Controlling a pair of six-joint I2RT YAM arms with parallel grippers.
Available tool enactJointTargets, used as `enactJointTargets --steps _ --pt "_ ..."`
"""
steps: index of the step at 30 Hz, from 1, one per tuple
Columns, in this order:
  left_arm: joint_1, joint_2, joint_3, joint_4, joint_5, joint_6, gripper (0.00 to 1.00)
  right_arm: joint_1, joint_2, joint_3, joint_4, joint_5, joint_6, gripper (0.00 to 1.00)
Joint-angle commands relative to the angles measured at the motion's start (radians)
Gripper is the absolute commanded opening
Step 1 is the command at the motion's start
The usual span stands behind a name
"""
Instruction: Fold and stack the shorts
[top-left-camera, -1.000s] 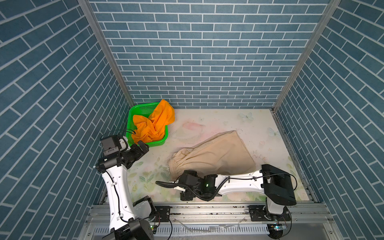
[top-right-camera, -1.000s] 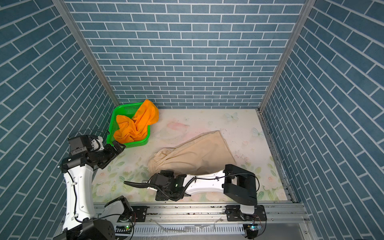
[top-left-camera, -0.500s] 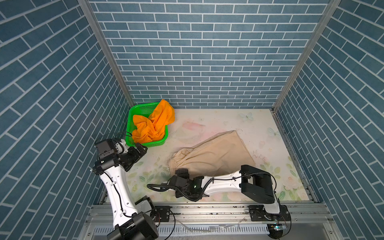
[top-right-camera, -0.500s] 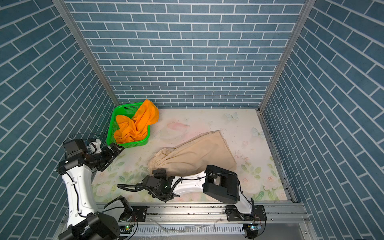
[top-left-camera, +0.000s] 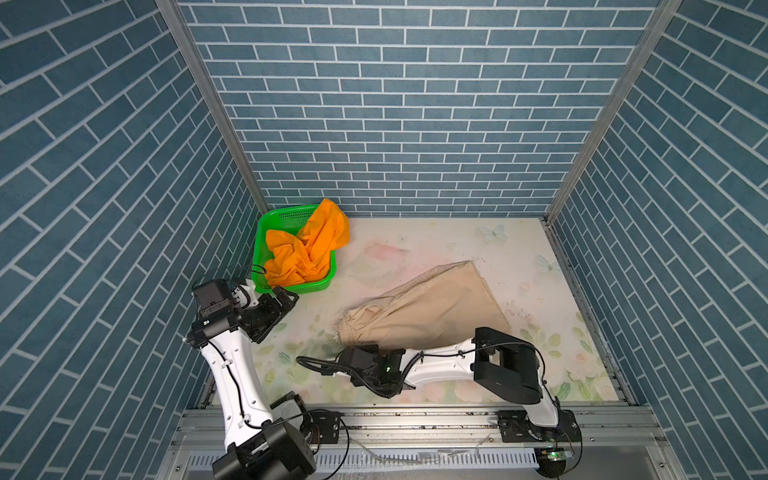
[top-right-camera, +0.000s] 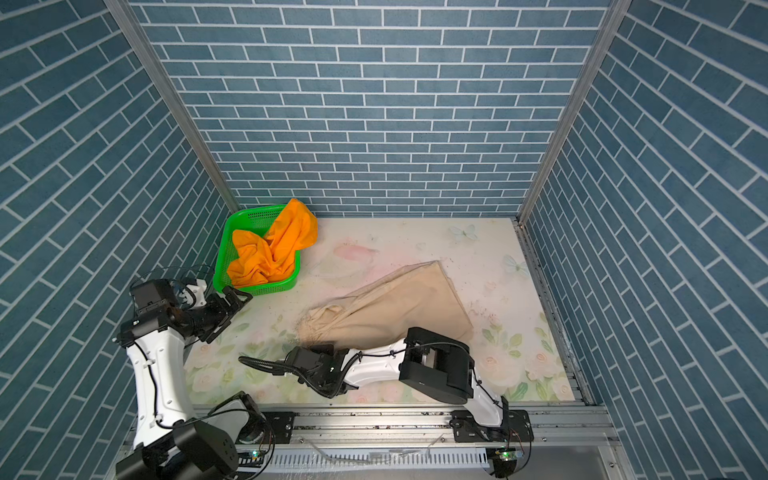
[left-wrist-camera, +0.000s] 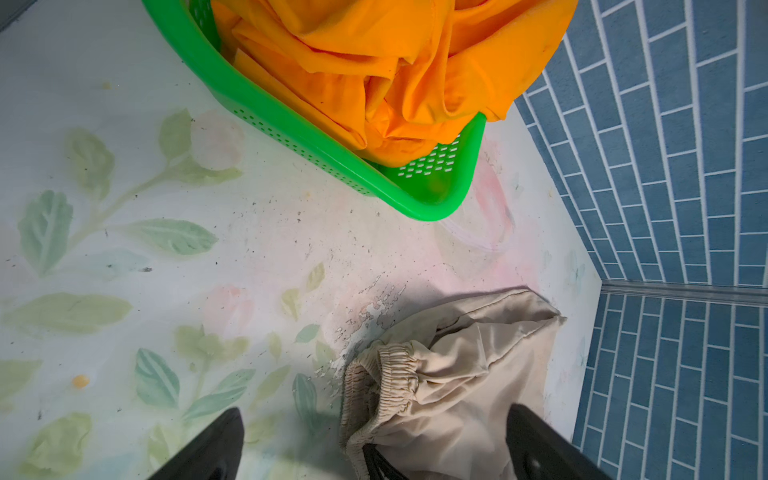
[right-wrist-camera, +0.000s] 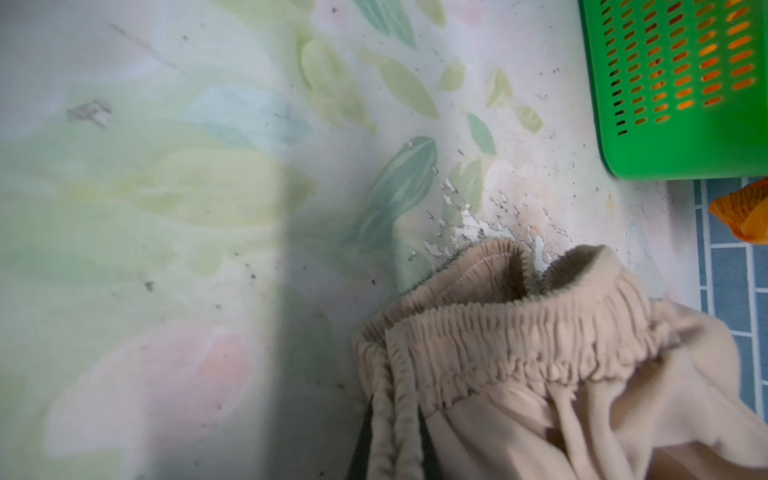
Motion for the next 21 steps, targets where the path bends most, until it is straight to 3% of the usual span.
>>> enactJointTargets --steps 1,5,9,17,21 --pt "0.005 -0.03 -0.056 0.025 0.093 -0.052 1.0 -0.046 -0.116 -0.081 0.146 -0.061 0.129 0.0" --pt "0.001 -0.067 -0.167 0.08 0.185 -0.14 1.0 -0.064 -0.173 -0.192 0.349 -0.056 0.147 0.0" --pt "-0.022 -0.101 -0.294 0.196 0.267 -0.265 1.0 -0.064 -0.167 -0.216 0.416 -0.063 0.144 0.0" --pt "-0.196 -0.123 -0.441 0.391 0.195 -0.444 1.0 -0.064 -0.143 -0.221 0.446 -0.069 0.136 0.0" --pt "-0.325 -0.118 -0.555 0.623 0.161 -0.612 1.0 -0.062 -0.143 -0.225 0.444 -0.065 0.12 0.0"
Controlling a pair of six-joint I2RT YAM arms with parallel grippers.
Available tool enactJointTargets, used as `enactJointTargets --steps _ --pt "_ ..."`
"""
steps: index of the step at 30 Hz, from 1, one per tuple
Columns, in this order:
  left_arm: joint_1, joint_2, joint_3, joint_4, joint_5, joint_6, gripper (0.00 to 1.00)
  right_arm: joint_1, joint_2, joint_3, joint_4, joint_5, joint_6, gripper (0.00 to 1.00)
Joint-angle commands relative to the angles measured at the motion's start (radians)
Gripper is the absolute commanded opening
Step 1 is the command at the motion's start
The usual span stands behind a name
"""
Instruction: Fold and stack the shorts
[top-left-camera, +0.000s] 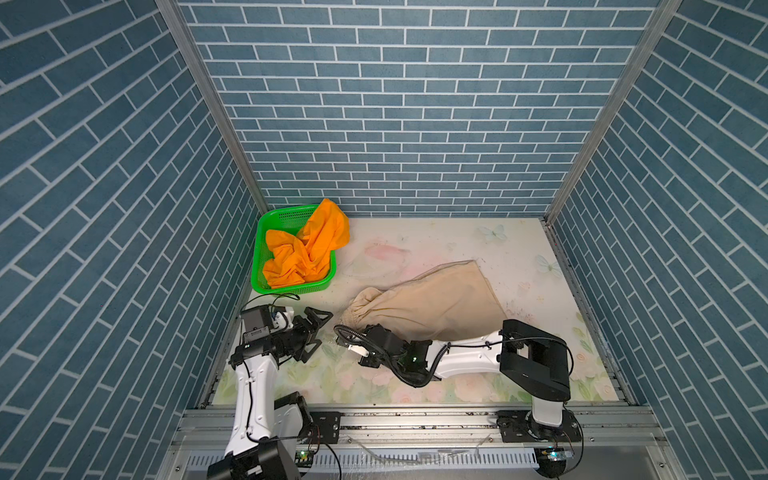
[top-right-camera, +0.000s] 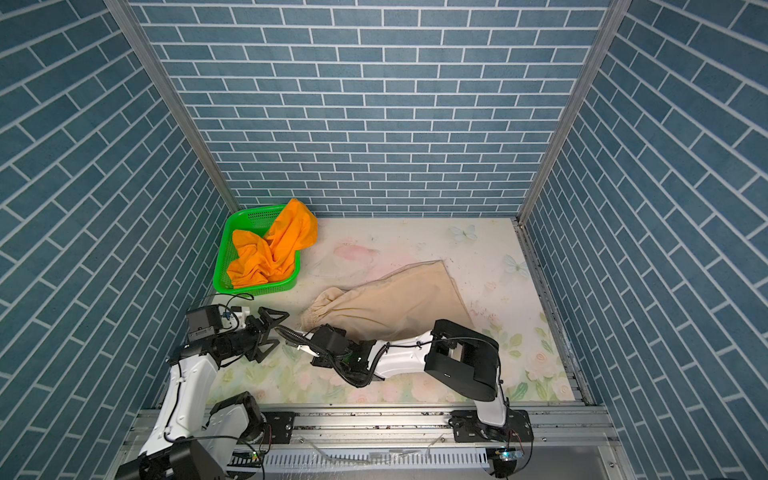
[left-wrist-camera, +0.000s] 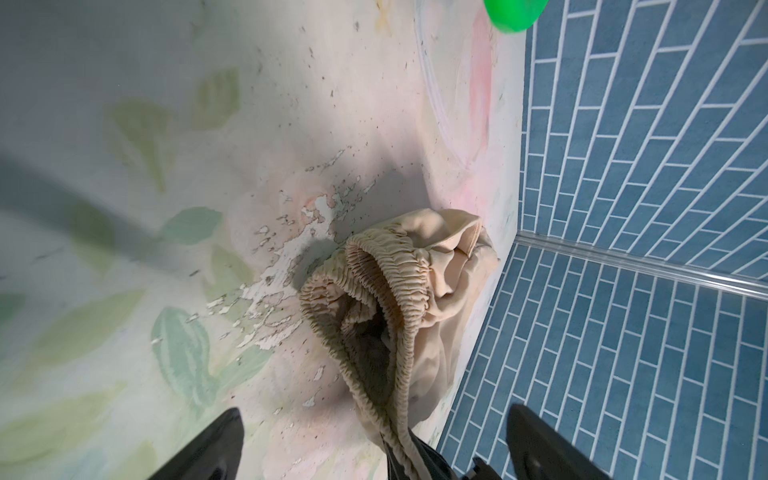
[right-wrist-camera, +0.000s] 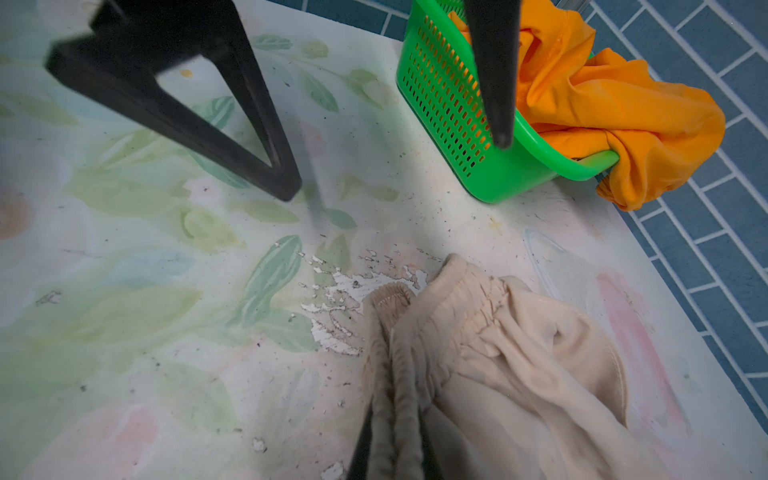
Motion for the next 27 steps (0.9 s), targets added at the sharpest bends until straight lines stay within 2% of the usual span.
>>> enactJointTargets --steps 1,3,10,15,19,27 --pt "-0.083 -0.002 -0.086 0.249 -0.039 -0.192 1.0 0.007 0.007 -0.008 0.048 -0.01 0.009 0.0" --pt "-0.109 -0.011 -0.125 0.308 -0.063 -0.234 1.0 0.007 0.004 -0.014 0.049 -0.009 0.005 0.0" --pt "-0.147 0.012 -0.166 0.382 -0.087 -0.261 1.0 0.011 0.004 -0.027 0.071 -0.01 0.004 0.0" --pt "-0.241 0.039 -0.19 0.49 -0.137 -0.326 1.0 0.014 0.019 -0.02 0.087 -0.004 -0.001 0.0" --pt "-0.299 0.093 -0.19 0.514 -0.171 -0.327 1.0 0.015 0.027 -0.015 0.097 -0.004 0.0 0.0" --pt "-0.398 0.253 -0.174 0.686 -0.23 -0.336 1.0 0.022 0.017 -0.027 0.134 0.012 0.003 0.0"
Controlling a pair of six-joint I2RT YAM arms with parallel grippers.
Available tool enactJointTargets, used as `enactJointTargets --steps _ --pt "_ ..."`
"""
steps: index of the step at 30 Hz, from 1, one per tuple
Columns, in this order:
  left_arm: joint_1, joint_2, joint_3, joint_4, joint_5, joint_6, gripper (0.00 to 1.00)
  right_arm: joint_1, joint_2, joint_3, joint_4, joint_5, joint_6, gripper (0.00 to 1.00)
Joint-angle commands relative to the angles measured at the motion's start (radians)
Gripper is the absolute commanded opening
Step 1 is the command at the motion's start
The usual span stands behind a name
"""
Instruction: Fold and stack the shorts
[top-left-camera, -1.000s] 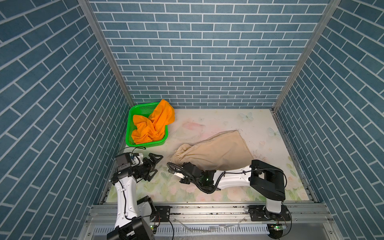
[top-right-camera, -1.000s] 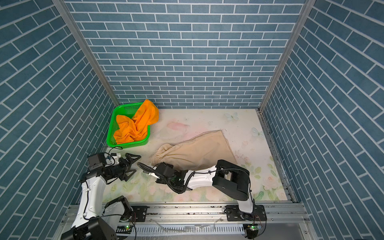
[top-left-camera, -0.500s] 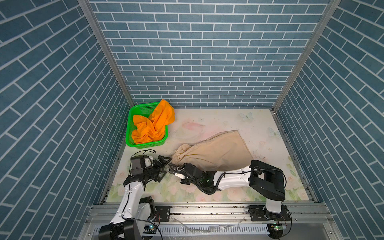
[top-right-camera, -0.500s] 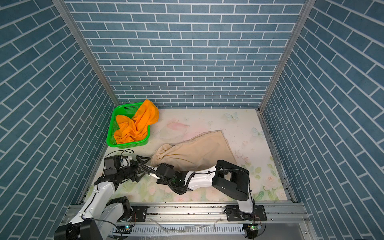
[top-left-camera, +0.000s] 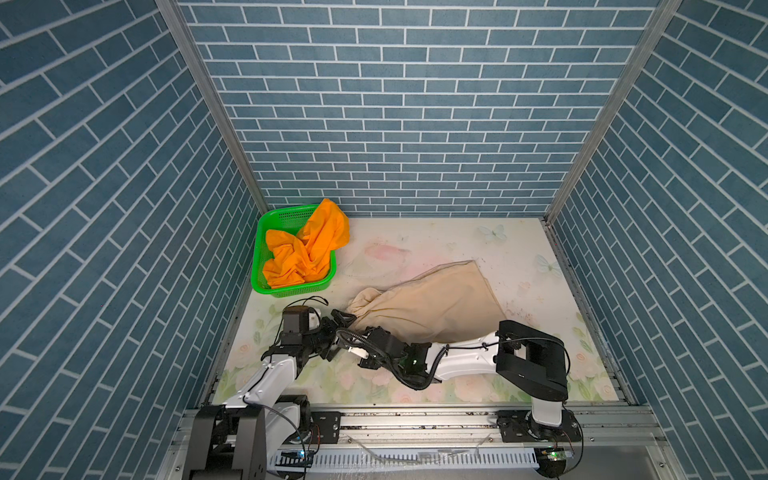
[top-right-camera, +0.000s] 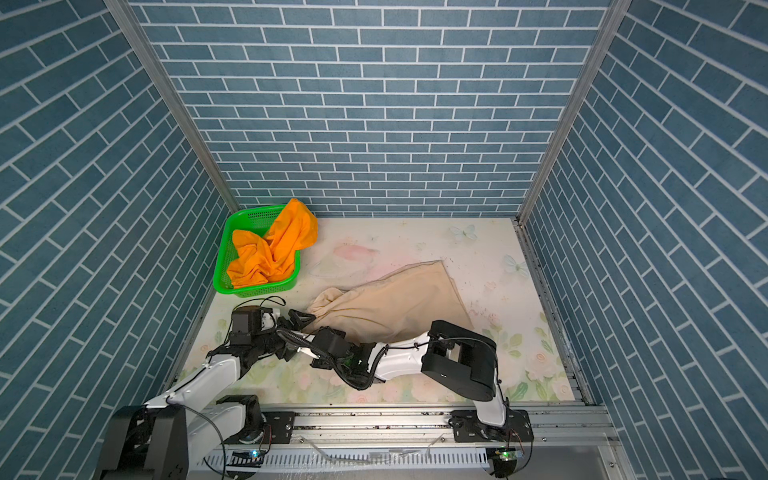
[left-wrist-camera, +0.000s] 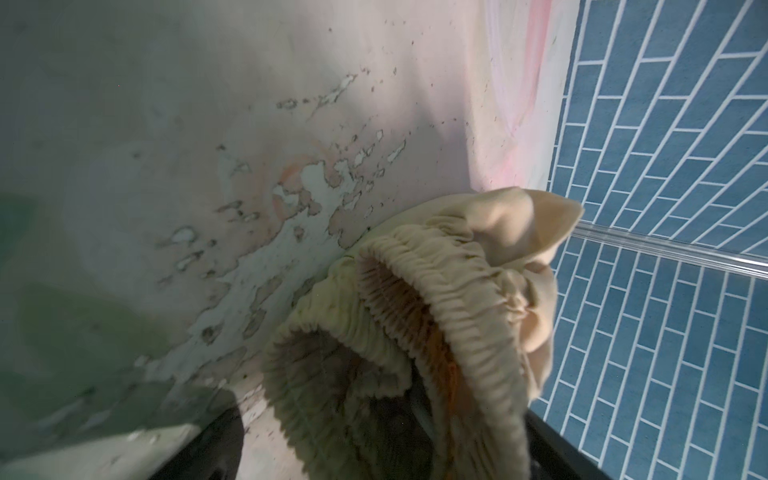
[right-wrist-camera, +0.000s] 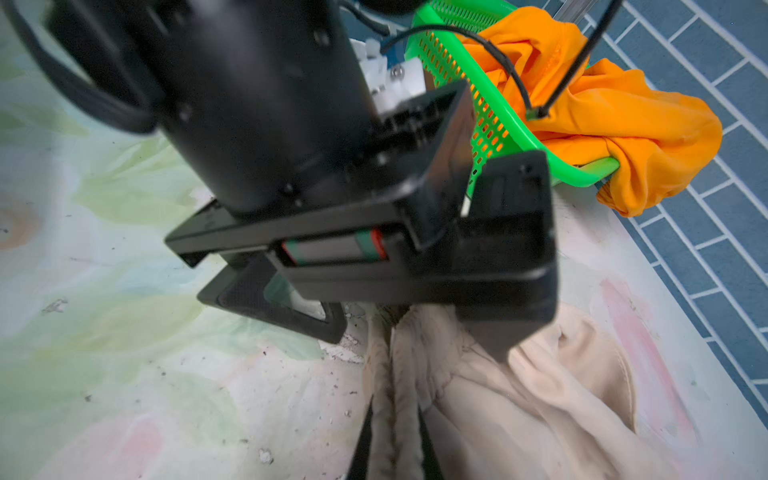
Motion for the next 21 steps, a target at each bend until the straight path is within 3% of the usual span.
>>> enactJointTargets --steps 1,5,7,9,10,12,14,19,21 --pt "-0.059 0.049 0.015 0.101 -0.06 -0.004 1.0 0.014 0.001 -0.006 0.069 0.009 0.008 0.0" --pt "-0.117 0.106 0.039 0.125 -0.088 -0.004 0.97 0.019 -0.004 -0.012 0.083 0.003 0.018 0.0" --pt "-0.117 0.115 0.053 0.109 -0.086 0.019 0.8 0.021 -0.007 -0.018 0.09 0.001 0.017 0.0" --pt "-0.117 0.105 0.094 0.019 -0.098 0.077 0.53 0.024 -0.021 -0.023 0.07 -0.003 0.017 0.0" --pt "-0.117 0.096 0.118 -0.032 -0.104 0.11 0.42 0.026 -0.034 -0.028 0.059 -0.003 0.02 0.07" --pt "-0.116 0.07 0.185 -0.166 -0.113 0.188 0.14 0.023 -0.088 -0.057 0.044 -0.005 0.06 0.43" --pt "-0.109 0.045 0.26 -0.307 -0.115 0.264 0.0 0.007 -0.173 -0.095 0.0 -0.045 0.119 0.58" --pt "-0.002 0.012 0.436 -0.695 -0.035 0.454 0.0 -0.084 -0.46 -0.195 -0.245 -0.146 0.297 0.64" --pt "0.045 0.013 0.547 -0.881 -0.051 0.555 0.0 -0.138 -0.562 -0.221 -0.374 -0.163 0.356 0.65"
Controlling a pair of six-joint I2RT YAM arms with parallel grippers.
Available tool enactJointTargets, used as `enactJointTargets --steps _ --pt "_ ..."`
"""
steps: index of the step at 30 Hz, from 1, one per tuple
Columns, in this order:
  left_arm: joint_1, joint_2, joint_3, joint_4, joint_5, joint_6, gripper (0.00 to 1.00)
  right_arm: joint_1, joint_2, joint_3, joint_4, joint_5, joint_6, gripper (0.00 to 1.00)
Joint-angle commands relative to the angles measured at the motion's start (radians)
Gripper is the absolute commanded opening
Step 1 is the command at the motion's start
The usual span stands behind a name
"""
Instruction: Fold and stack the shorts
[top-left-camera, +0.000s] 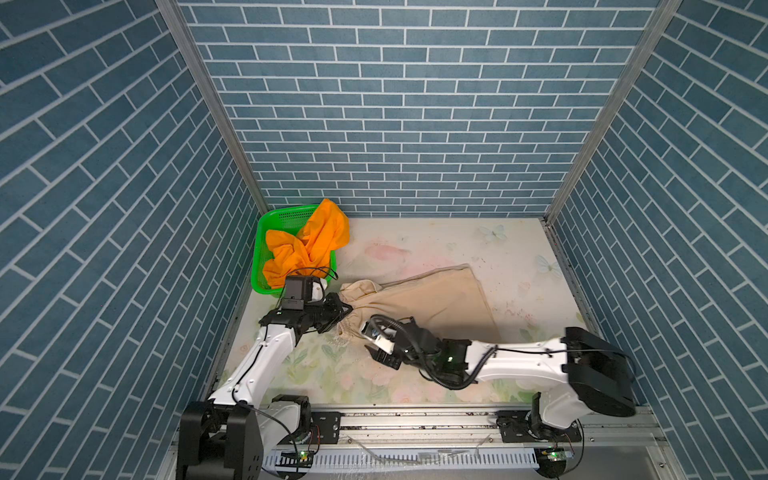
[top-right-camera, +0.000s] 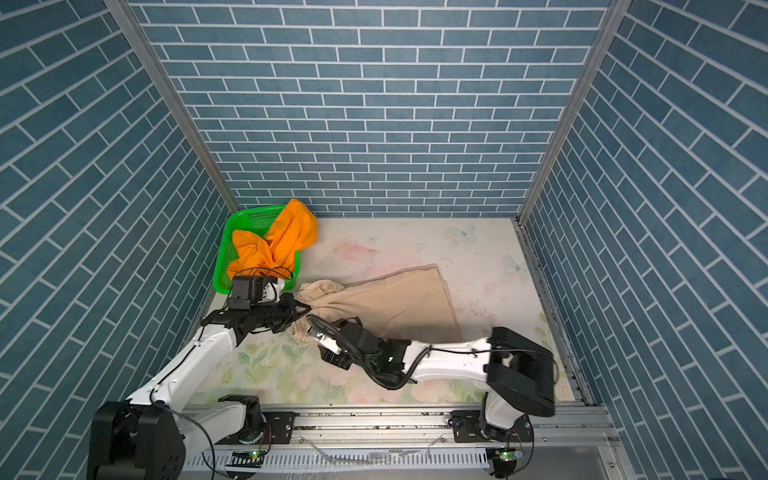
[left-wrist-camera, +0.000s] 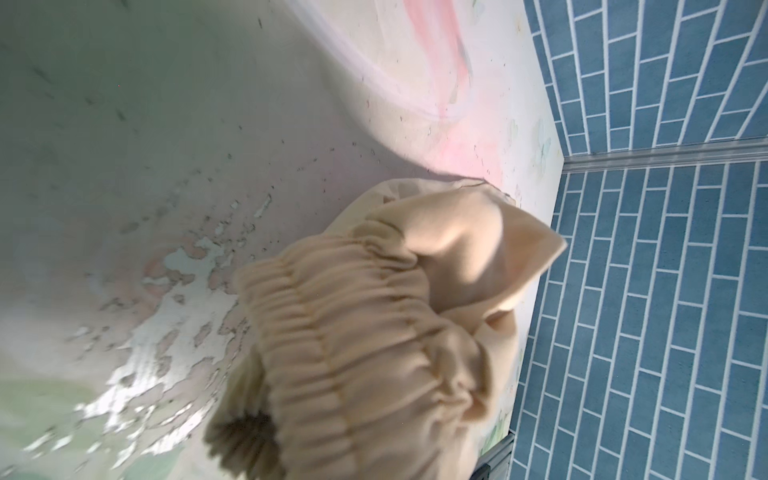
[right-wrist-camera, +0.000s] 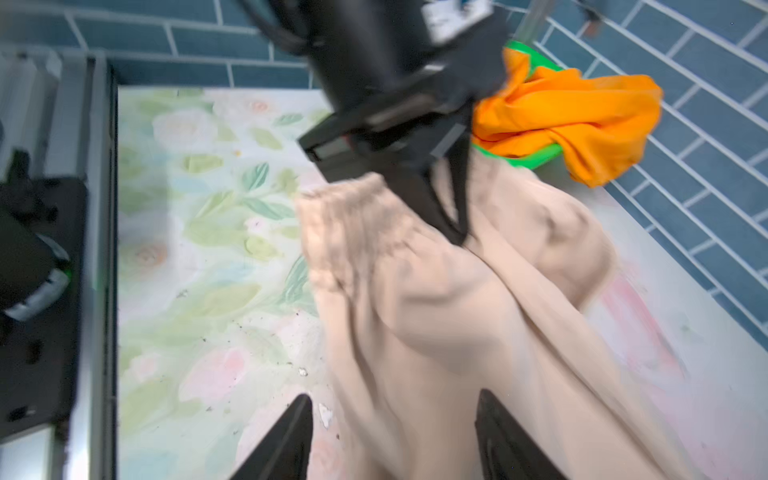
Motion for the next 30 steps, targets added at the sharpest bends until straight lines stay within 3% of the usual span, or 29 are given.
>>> enactJointTargets --steps 1,5,8,10,17,23,30 --pt "0.069 -0.007 0.142 -0.432 -0.015 0.24 0.0 -0.087 -0.151 -0.039 -0.263 -0.072 0.18 0.65" --pt "0.107 0.05 0.335 -0.655 -0.091 0.348 0.0 -0.161 -0.25 -0.113 -0.467 -0.081 0.271 0.51" --pt "0.108 0.111 0.442 -0.697 -0.116 0.355 0.0 -0.227 -0.303 -0.194 -0.538 -0.103 0.379 0.35" --pt "0.099 0.146 0.484 -0.68 -0.117 0.326 0.0 -0.264 -0.321 -0.225 -0.591 -0.116 0.436 0.3" --pt "-0.137 0.302 0.618 -0.565 -0.208 0.144 0.0 -0.361 -0.33 -0.264 -0.778 -0.139 0.578 0.22" --pt "-0.295 0.415 0.728 -0.538 -0.296 0.053 0.0 -0.376 -0.35 -0.351 -0.713 -0.179 0.668 0.09" --pt "-0.443 0.488 0.809 -0.526 -0.38 -0.046 0.0 -0.375 -0.386 -0.437 -0.655 -0.153 0.74 0.05"
